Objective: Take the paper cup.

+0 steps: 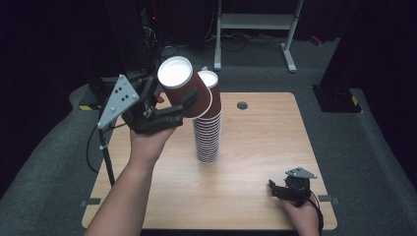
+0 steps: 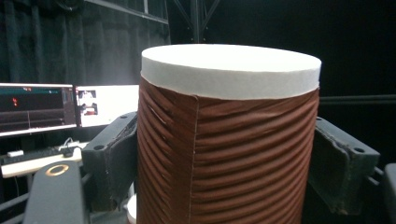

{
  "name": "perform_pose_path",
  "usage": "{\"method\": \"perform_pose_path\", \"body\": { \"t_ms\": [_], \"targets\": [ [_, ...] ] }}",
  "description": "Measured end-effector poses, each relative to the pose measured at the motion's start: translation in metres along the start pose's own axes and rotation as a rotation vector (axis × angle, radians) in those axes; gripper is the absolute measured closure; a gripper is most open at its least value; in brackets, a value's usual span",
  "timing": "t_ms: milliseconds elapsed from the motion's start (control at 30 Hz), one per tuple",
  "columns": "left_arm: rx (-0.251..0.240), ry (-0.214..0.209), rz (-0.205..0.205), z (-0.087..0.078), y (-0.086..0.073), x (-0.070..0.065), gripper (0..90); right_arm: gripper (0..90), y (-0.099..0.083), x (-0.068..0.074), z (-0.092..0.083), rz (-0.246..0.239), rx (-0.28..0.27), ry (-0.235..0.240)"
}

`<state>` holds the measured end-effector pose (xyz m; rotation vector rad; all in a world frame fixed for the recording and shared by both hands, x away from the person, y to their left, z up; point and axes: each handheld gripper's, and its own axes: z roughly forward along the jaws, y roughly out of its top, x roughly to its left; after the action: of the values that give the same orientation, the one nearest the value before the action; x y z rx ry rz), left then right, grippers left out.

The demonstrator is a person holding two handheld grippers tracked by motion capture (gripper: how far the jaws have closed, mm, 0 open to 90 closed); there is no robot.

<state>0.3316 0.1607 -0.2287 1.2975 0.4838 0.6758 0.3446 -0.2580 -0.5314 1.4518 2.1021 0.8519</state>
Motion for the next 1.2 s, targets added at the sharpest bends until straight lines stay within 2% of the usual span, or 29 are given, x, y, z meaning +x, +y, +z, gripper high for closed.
{"method": "perform_pose_path", "body": {
  "t_ms": [133,200,267,300,333,367,400,433,467,567,600,633,667,733,767,800,833,867,900,933,967,1000,1033,1067,1100,1133,1167,1200],
  "targets": [
    [0.042,-0.016,-0.048,-0.006,-0.019,-0.003,19.6,15.2,-0.001,0.0,-0.001,-0.007,-0.003,0.009],
    [0.074,-0.028,-0.087,-0.007,-0.037,-0.003,19.6,16.0,-0.001,0.0,-0.002,-0.014,-0.005,0.014],
    [0.088,-0.031,-0.097,-0.007,-0.043,-0.002,19.6,17.0,-0.001,0.0,-0.002,-0.015,-0.005,0.017],
    [0.107,-0.038,-0.122,-0.007,-0.054,-0.002,19.6,18.3,-0.002,0.0,-0.003,-0.015,-0.009,0.016],
    [0.107,-0.038,-0.122,-0.007,-0.054,-0.002,19.6,18.3,-0.002,0.0,-0.003,-0.015,-0.009,0.016],
    [0.123,-0.047,-0.145,-0.006,-0.065,-0.002,19.6,19.5,-0.002,0.001,-0.003,-0.02,-0.011,0.016],
    [0.123,-0.047,-0.145,-0.006,-0.065,-0.002,19.6,19.5,-0.002,0.001,-0.003,-0.02,-0.011,0.016],
    [0.139,-0.058,-0.159,-0.006,-0.074,-0.004,19.6,19.6,-0.003,0.001,-0.003,-0.027,-0.013,0.02],
    [0.139,-0.058,-0.159,-0.006,-0.074,-0.004,19.6,19.6,-0.003,0.001,-0.003,-0.027,-0.013,0.02],
    [0.174,-0.079,-0.177,-0.004,-0.092,-0.011,19.6,19.8,-0.003,0.002,-0.004,-0.028,-0.013,0.021],
    [0.174,-0.079,-0.177,-0.004,-0.092,-0.011,19.6,19.8,-0.003,0.002,-0.004,-0.028,-0.013,0.021],
    [0.192,-0.089,-0.192,-0.003,-0.103,-0.015,19.6,20.8,-0.004,0.002,-0.005,-0.032,-0.013,0.024],
    [0.192,-0.089,-0.192,-0.003,-0.103,-0.015,19.6,20.8,-0.004,0.002,-0.005,-0.032,-0.013,0.024],
    [0.209,-0.099,-0.207,-0.002,-0.113,-0.018,19.5,20.9,-0.004,0.003,-0.005,-0.039,-0.015,0.027],
    [0.222,-0.105,-0.231,-0.001,-0.122,-0.02,19.6,21.1,-0.005,0.004,-0.006,-0.039,-0.015,0.03],
    [0.222,-0.105,-0.231,-0.001,-0.122,-0.02,19.6,21.1,-0.005,0.004,-0.006,-0.039,-0.015,0.03],
    [0.243,-0.116,-0.264,0.0,-0.135,-0.021,19.6,23.7,-0.005,0.004,-0.006,-0.05,-0.017,0.039],
    [0.243,-0.116,-0.264,0.0,-0.135,-0.021,19.5,23.7,-0.005,0.004,-0.006,-0.05,-0.017,0.039],
    [0.263,-0.122,-0.297,0.002,-0.148,-0.023,19.6,26.2,-0.006,0.005,-0.007,-0.056,-0.021,0.049],
    [0.263,-0.122,-0.297,0.002,-0.148,-0.023,19.5,26.2,-0.006,0.005,-0.007,-0.056,-0.021,0.049],
    [0.28,-0.133,-0.332,0.004,-0.16,-0.024,19.6,26.2,-0.006,0.005,-0.007,-0.057,-0.022,0.049],
    [0.28,-0.133,-0.332,0.004,-0.16,-0.024,19.5,26.2,-0.006,0.005,-0.007,-0.057,-0.022,0.049],
    [0.299,-0.143,-0.364,0.006,-0.171,-0.026,19.6,26.2,-0.006,0.006,-0.008,-0.056,-0.021,0.047],
    [0.299,-0.143,-0.364,0.006,-0.171,-0.026,19.5,26.2,-0.006,0.006,-0.008,-0.056,-0.021,0.047],
    [0.312,-0.152,-0.391,0.007,-0.181,-0.028,19.6,26.1,-0.007,0.007,-0.008,-0.058,-0.023,0.047],
    [0.312,-0.152,-0.391,0.007,-0.181,-0.028,19.5,26.1,-0.007,0.007,-0.009,-0.063,-0.023,0.047],
    [0.324,-0.165,-0.42,0.009,-0.19,-0.03,19.5,26.2,-0.007,0.009,-0.01,-0.076,-0.025,0.042],
    [0.33,-0.171,-0.431,0.01,-0.194,-0.031,19.6,26.7,-0.007,0.01,-0.01,-0.087,-0.024,0.041]
  ]
}}
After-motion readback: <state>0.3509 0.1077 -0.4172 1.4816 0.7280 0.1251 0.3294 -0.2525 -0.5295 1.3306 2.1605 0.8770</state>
